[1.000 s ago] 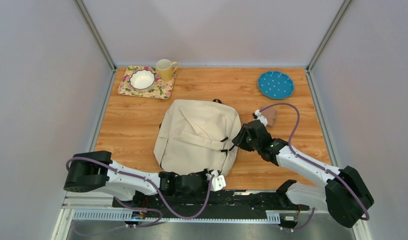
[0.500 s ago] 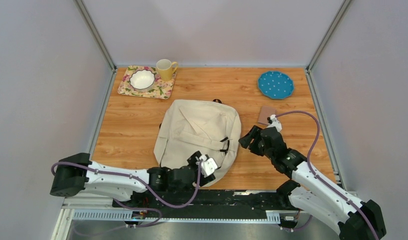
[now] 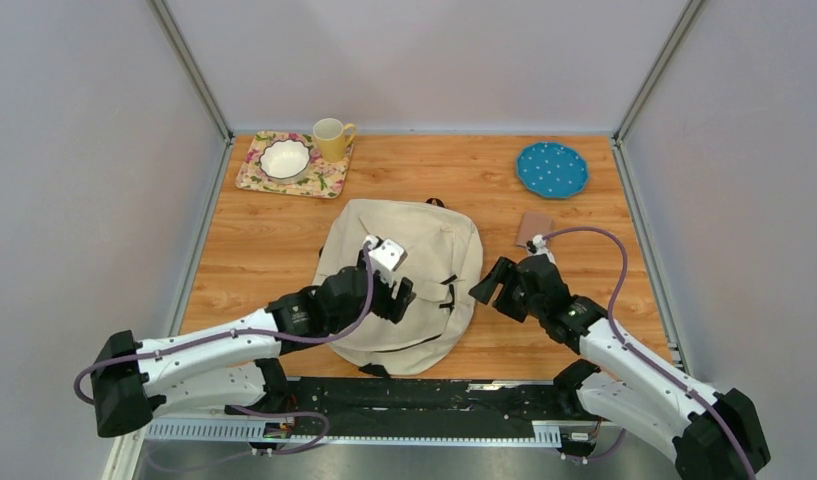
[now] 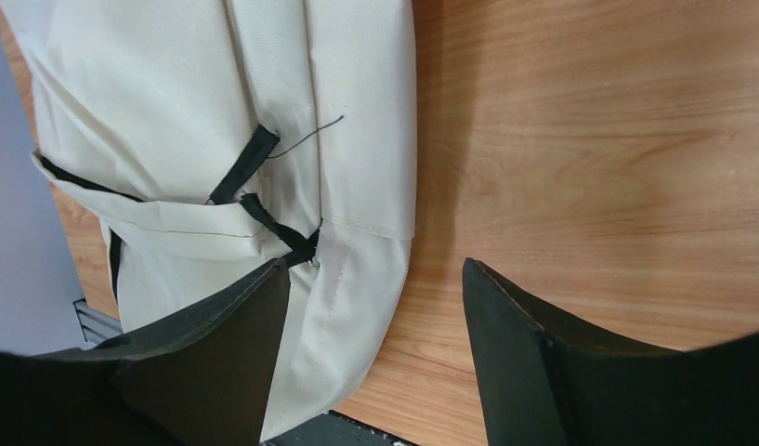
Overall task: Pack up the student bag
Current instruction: Unzip the student bag at the center of the board.
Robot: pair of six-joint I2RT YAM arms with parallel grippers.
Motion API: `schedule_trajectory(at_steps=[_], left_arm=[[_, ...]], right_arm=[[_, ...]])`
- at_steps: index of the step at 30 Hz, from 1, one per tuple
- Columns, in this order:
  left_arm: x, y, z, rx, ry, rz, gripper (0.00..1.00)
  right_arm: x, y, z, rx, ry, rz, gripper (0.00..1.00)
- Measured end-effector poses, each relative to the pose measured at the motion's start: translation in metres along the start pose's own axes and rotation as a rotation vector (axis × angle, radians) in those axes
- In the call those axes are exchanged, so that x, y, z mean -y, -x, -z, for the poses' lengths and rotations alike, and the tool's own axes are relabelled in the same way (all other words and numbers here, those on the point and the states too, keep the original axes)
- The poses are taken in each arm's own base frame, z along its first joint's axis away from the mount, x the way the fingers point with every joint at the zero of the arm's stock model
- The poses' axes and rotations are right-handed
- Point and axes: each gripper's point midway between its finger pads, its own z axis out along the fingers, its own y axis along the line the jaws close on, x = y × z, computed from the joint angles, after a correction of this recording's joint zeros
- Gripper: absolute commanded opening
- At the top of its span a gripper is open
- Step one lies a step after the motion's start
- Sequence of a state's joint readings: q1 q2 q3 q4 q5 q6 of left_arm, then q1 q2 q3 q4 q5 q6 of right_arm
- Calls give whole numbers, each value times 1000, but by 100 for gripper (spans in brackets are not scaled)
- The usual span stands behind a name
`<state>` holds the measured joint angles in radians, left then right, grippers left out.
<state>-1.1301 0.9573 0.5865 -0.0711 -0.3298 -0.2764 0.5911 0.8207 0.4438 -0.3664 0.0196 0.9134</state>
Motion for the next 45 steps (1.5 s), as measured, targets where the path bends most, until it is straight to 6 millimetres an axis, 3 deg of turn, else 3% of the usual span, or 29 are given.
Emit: schedule_trajectory(at_steps=[5, 9, 15, 21, 25, 29, 36, 40, 45], left_arm=[[-2, 59, -12, 19, -6, 56, 77], [6, 81, -36, -16, -61, 72, 78], [29, 62, -91, -200, -170, 14, 78], [49, 29, -137, -384, -274, -68, 78], [51, 7, -141, -469, -290, -103, 78], [49, -4, -138, -507, -262, -174, 77], [54, -13, -143, -519, -174, -332, 75], [47, -21, -147, -531, -94, -418, 62], [34, -24, -150, -535, -4, -476, 58]], right_arm=[[6, -8, -11, -73, -25, -50, 70], [1, 2, -15, -66, -10, -92, 67], [12, 15, -12, -14, -63, -168, 65], [30, 21, 11, 115, -72, -259, 66], [45, 21, 23, 186, -72, -305, 66], [47, 25, 31, 231, -57, -316, 66], [58, 18, 25, 197, -120, -313, 66], [63, 11, 21, 165, -150, -308, 66], [61, 10, 21, 156, -146, -304, 66]])
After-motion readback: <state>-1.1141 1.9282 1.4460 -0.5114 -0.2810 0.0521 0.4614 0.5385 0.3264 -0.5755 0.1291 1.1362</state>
